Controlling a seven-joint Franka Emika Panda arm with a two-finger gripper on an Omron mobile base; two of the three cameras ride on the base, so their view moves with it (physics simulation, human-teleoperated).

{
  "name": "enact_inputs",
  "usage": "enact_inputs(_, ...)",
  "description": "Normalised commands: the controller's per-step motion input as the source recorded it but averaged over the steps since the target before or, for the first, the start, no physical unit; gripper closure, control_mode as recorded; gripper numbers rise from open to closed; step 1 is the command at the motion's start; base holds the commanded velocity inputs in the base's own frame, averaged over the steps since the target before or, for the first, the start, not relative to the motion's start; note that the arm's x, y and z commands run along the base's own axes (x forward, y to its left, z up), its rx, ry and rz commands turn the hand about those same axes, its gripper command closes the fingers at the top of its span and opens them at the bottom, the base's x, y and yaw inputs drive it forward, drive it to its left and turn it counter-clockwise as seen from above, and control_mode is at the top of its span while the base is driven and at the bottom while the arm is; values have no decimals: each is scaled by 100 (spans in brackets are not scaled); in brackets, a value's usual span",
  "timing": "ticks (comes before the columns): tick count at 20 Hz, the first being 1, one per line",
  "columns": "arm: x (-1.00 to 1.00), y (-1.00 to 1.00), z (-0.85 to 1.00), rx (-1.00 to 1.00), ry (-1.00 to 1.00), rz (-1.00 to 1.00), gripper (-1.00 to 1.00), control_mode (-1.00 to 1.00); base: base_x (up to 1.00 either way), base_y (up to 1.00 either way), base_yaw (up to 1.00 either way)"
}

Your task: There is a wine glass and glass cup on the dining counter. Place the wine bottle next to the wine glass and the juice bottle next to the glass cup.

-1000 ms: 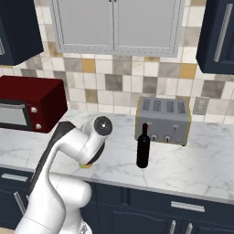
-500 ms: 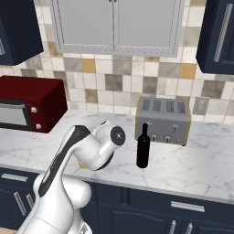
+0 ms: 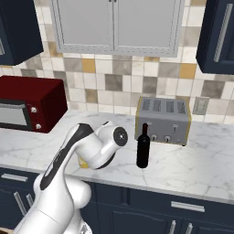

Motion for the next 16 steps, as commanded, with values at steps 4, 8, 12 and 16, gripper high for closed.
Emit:
enact_inputs(4, 24, -3, -1, 3, 4, 7, -100, -100, 0, 0, 0)
enact_inputs(8, 16, 0, 0, 5, 4, 6, -100, -100, 0, 0, 0)
enact_inputs(12, 20, -1, 0, 6, 8, 6, -100, -100, 0, 0, 0)
enact_inputs(16, 19, 0, 0, 5, 9, 5, -100, -100, 0, 0, 0)
